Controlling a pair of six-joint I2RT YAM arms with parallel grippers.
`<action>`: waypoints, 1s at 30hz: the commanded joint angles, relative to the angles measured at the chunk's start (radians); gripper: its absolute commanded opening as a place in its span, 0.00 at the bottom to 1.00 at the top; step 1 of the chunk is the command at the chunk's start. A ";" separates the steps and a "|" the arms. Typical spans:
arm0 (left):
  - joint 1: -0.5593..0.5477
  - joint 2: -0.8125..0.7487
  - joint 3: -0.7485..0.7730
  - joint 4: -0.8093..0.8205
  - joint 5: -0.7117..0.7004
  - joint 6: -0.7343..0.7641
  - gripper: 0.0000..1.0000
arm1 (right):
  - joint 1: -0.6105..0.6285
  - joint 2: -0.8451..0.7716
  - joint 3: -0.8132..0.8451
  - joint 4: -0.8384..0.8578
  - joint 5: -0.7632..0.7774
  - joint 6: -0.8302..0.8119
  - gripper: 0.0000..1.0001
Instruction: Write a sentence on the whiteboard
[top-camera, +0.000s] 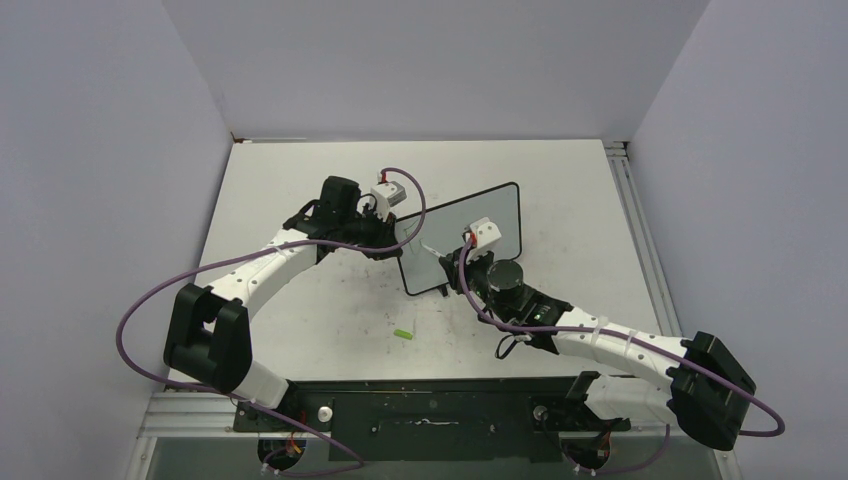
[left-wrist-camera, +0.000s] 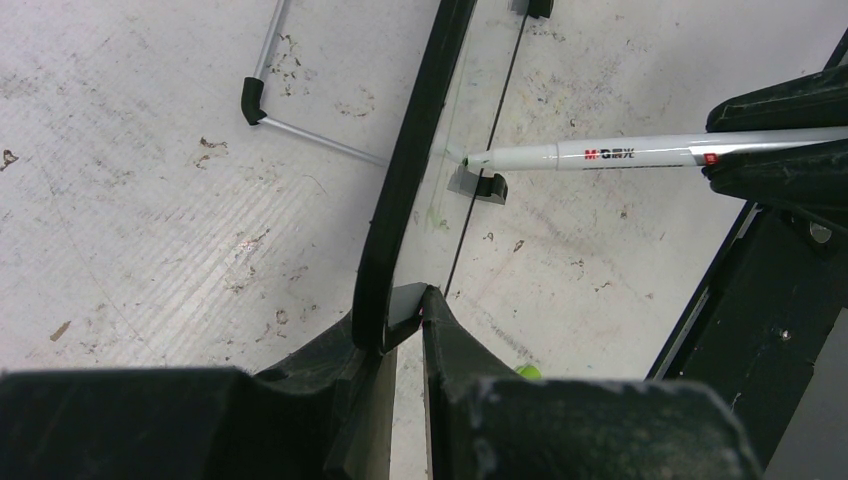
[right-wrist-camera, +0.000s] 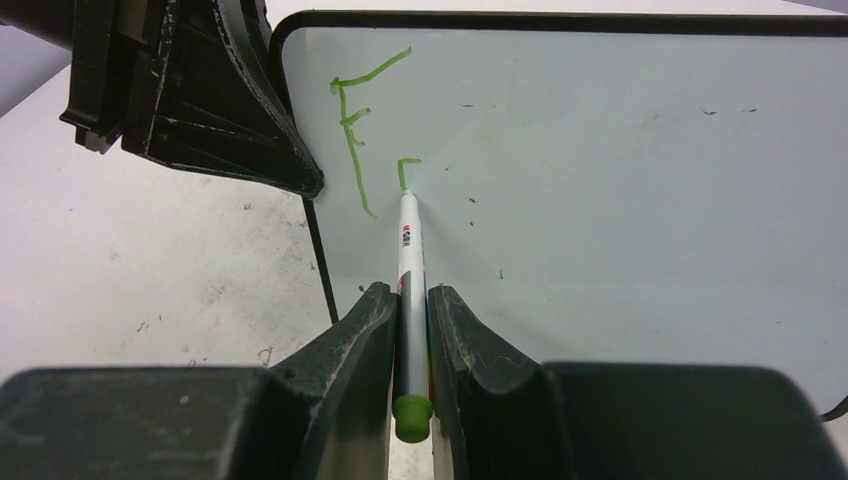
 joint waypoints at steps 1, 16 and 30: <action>0.001 -0.015 0.029 -0.026 -0.056 0.052 0.00 | -0.008 -0.011 0.044 0.005 0.083 -0.031 0.05; 0.001 -0.015 0.029 -0.026 -0.056 0.052 0.00 | -0.008 -0.015 0.079 0.017 0.081 -0.052 0.05; 0.001 -0.015 0.031 -0.027 -0.056 0.054 0.00 | -0.007 -0.008 0.088 0.026 0.077 -0.057 0.05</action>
